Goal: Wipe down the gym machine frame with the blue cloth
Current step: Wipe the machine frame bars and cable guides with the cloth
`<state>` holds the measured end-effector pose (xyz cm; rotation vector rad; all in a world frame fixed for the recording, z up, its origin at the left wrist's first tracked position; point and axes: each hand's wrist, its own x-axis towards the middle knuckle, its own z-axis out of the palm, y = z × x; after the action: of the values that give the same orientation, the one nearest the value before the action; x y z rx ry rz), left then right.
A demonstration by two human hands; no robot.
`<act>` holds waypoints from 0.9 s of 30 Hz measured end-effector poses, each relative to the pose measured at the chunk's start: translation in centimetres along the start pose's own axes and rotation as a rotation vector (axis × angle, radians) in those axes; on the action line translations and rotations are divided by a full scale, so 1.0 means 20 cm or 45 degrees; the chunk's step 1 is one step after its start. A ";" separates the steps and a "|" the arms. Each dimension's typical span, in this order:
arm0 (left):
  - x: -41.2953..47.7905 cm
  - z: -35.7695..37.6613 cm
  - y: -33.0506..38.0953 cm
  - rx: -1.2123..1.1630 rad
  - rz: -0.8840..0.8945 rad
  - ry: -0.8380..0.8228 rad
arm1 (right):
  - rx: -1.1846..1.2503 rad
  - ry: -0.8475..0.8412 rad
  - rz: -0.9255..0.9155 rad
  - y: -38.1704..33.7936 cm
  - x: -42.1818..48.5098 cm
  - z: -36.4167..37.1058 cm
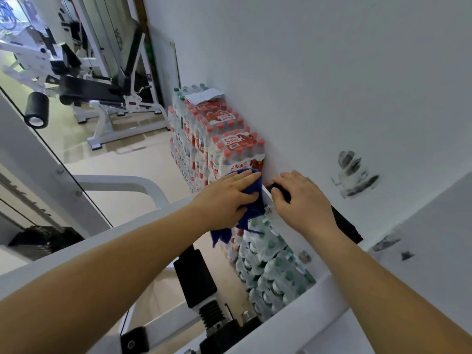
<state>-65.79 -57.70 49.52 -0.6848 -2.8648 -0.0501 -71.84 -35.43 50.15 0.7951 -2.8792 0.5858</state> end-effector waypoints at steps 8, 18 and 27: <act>-0.25 -0.04 -0.07 -0.204 -0.193 0.019 | 0.038 0.003 0.018 0.01 -0.03 -0.01; -0.14 -0.04 -0.01 -0.240 -0.202 0.090 | -0.024 -0.067 0.009 0.01 -0.05 -0.01; 0.00 0.03 0.04 0.047 -0.096 0.062 | 0.008 0.137 -0.019 -0.02 -0.02 -0.01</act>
<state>-65.49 -56.96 48.85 -0.5603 -2.8365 -0.0246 -71.31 -35.52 50.46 0.7609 -2.7733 0.6162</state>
